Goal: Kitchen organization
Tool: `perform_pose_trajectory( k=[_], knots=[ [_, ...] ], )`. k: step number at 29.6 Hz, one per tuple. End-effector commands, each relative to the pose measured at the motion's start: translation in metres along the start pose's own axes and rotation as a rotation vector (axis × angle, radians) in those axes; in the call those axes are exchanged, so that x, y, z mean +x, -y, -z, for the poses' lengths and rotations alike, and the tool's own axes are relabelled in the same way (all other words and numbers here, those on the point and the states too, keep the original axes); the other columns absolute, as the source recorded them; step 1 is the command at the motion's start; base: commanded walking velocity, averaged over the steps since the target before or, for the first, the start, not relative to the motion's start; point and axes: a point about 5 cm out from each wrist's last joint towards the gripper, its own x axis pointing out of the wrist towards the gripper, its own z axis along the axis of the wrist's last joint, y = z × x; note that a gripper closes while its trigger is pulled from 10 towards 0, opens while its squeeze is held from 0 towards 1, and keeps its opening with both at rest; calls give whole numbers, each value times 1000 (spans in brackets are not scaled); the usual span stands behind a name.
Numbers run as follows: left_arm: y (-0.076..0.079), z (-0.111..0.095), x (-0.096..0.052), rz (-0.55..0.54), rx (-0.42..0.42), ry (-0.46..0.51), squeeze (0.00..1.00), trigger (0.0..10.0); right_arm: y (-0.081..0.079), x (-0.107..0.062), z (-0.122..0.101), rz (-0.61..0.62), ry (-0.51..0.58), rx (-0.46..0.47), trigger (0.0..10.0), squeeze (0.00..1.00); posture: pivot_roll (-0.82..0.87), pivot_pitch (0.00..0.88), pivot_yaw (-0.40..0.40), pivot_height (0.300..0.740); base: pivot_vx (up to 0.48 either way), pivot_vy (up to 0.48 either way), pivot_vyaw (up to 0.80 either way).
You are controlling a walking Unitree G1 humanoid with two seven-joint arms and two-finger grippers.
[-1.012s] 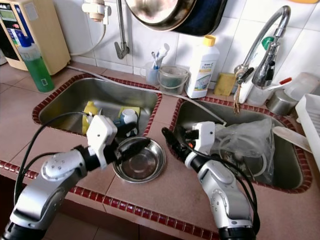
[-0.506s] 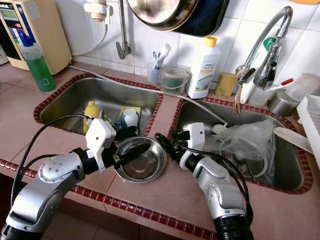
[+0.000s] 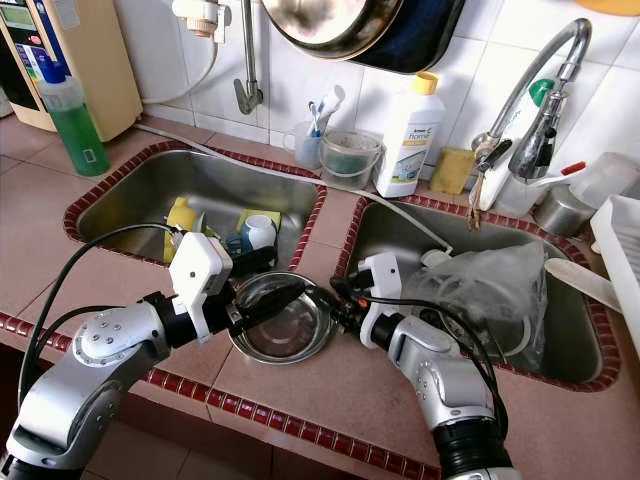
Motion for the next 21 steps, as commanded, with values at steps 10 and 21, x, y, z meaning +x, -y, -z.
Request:
perform_pose_trajectory(
  k=[10, 21],
  knots=[
    [7, -9, 2, 16, 7, 29, 0, 10000, 3, -8, 7, -74, -69, 105, 10000, 0, 100, 12, -111, 740, 0, 0, 0],
    [14, -9, 2, 65, 9, 16, 0, 10000, 10, -13, 0, -70, -27, 203, 0, 0, 96, 0, -111, 740, 0, 0, 0]
  ],
)
